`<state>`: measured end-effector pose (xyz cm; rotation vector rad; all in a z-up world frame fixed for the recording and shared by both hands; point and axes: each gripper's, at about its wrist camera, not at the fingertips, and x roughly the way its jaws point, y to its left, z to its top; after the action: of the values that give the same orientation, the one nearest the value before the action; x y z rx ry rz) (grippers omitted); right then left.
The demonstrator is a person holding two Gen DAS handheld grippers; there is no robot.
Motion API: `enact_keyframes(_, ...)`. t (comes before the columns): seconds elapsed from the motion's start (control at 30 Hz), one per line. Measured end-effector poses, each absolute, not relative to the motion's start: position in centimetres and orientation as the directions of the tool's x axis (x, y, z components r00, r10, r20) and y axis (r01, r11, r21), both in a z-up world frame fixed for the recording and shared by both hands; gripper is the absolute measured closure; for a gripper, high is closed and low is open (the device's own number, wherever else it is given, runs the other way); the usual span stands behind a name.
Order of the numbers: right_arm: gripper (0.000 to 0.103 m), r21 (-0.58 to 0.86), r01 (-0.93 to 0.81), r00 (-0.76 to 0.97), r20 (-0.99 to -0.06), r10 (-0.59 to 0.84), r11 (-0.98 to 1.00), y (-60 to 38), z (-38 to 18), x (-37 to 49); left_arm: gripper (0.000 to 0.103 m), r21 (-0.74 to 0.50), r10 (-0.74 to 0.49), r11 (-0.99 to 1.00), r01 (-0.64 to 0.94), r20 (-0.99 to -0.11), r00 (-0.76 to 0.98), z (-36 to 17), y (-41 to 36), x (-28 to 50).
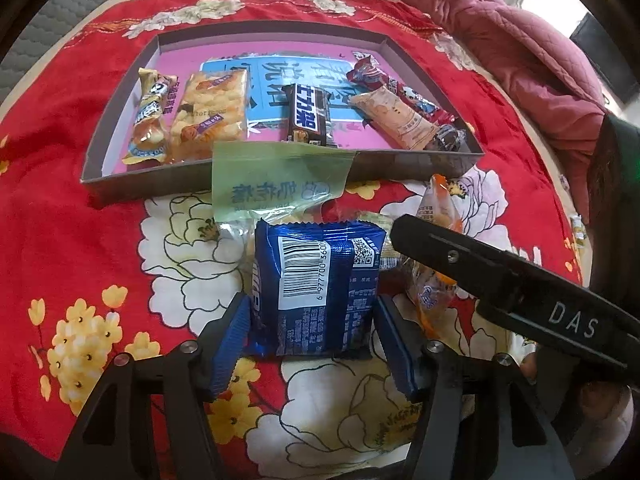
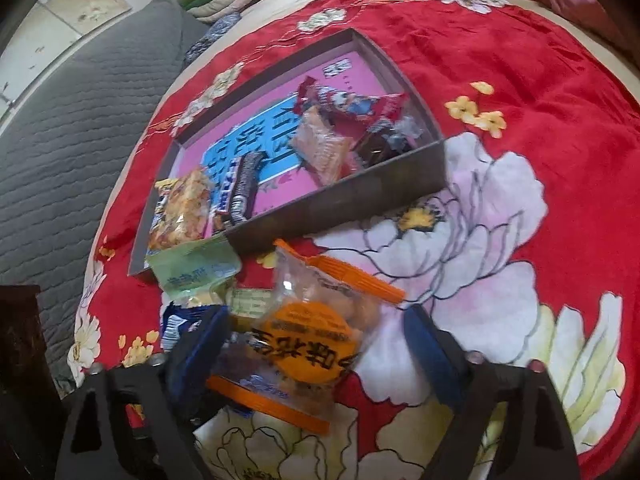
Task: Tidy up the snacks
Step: 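Grasp the blue biscuit pack with the left gripper while the right grasps the orange-trimmed clear bag, then lift and carry the blue pack with the left gripper while the right carries the orange-trimmed bag over the tray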
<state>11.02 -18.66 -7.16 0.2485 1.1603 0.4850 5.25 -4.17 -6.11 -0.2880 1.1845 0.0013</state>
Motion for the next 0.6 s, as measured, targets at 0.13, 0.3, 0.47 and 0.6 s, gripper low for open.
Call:
enact_keyframes(0.13, 0.042, 0.420, -0.280, 0.317, -0.808, 0.496, 0.863, -18.3, -7.2, 10.8, 0.038, -0.227, -0.157, 0.961, -0.158, -0.917, 0.366, -6.7, -4.2, 5.5)
enact_keyframes(0.3, 0.046, 0.426, -0.294, 0.330, -0.795, 0.509, 0.856, -18.7, -7.0, 10.6, 0.038, -0.245, -0.168, 0.955, -0.165, -0.910, 0.378, -7.1, -4.1, 5.7)
enact_keyframes(0.47, 0.048, 0.424, -0.313, 0.367, -0.771, 0.520, 0.850, -19.1, -6.1, 10.3, 0.043, -0.255, -0.173, 0.951, -0.172, -0.906, 0.385, -7.1, -3.8, 5.7)
enact_keyframes(0.6, 0.049, 0.435, -0.330, 0.405, -0.736, 0.542, 0.838, -19.5, -5.1, 10.1, 0.045, -0.260, -0.172, 0.949, -0.178, -0.901, 0.399, -6.6, -3.3, 5.2)
